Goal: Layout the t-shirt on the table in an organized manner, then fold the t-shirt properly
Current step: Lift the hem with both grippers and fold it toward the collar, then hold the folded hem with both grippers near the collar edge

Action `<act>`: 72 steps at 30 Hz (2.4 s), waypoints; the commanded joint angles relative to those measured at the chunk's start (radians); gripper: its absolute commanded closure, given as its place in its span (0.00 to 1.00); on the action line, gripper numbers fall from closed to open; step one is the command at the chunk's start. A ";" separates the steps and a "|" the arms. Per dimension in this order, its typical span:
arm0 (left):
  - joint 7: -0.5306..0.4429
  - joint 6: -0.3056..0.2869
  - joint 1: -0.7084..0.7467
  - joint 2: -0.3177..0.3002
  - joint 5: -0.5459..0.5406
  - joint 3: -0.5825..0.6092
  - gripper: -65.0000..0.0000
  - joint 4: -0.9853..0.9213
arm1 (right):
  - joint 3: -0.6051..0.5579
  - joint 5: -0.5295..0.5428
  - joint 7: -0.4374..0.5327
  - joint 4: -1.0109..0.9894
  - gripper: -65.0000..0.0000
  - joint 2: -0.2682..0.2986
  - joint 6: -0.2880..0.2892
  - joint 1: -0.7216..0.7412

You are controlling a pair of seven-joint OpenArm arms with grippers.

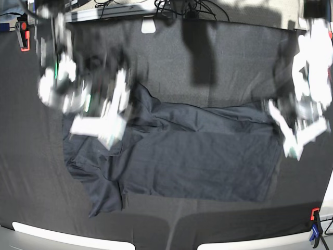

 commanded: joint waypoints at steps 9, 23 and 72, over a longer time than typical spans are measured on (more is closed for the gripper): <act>-0.054 0.011 0.132 -0.014 -0.005 -0.006 0.64 0.034 | -0.008 -0.164 0.087 0.001 0.59 0.048 0.027 -0.194; -0.054 0.011 0.129 -0.014 -0.030 -0.006 0.64 0.034 | -0.269 -0.584 0.140 -0.137 0.59 0.271 -0.377 -0.148; -0.054 0.012 0.129 -0.014 -0.030 -0.006 0.64 0.034 | -0.506 -0.467 0.069 -0.100 0.59 0.283 -0.335 -0.082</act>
